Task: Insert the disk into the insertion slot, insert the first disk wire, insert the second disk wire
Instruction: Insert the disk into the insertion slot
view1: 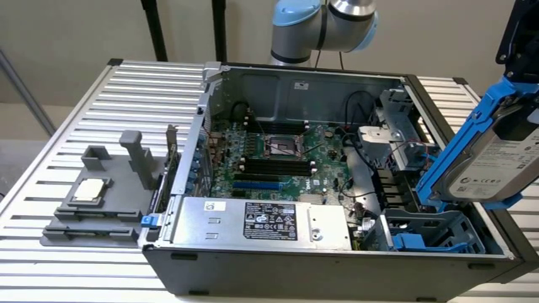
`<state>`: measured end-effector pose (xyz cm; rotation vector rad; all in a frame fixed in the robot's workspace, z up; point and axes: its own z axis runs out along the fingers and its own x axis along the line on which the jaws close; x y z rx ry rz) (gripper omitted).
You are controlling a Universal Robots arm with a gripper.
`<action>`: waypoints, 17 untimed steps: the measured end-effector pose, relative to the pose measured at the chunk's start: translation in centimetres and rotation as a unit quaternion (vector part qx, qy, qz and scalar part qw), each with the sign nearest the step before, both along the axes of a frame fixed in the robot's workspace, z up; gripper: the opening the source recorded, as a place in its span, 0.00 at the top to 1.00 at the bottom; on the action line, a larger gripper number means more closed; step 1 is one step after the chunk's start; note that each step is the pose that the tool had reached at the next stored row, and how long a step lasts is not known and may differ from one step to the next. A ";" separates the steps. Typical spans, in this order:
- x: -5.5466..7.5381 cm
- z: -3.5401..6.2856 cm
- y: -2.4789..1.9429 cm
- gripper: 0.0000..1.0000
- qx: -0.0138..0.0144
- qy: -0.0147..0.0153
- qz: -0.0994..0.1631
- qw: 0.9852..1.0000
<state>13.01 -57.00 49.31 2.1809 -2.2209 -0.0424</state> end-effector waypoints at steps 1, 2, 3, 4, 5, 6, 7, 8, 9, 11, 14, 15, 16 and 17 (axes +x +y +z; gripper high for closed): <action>0.0 0.00 0.00 0.67 0.000 0.000 0.000 1.000; 0.0 0.00 0.00 0.67 0.000 0.000 0.000 1.000; 0.0 0.00 0.00 0.67 0.000 0.000 0.000 1.000; 0.0 0.00 0.00 0.67 0.000 0.000 0.000 1.000; 0.0 0.00 0.00 0.67 0.000 0.000 0.000 1.000; 0.0 0.00 0.00 0.67 0.000 0.000 0.000 1.000; 0.0 0.00 0.00 0.67 0.000 0.000 0.000 1.000; 0.0 0.00 0.00 0.67 0.000 0.000 0.000 1.000; 0.0 0.00 0.00 0.67 0.000 0.000 0.000 1.000; 0.0 0.00 0.00 0.67 0.000 0.000 0.000 1.000; 0.0 0.00 0.00 0.67 0.000 0.000 0.000 1.000; 0.0 0.00 0.00 0.67 0.000 0.000 0.000 1.000; 0.0 0.00 0.00 0.67 0.000 0.000 0.000 1.000; 0.0 0.00 0.00 0.67 0.000 0.000 0.000 1.000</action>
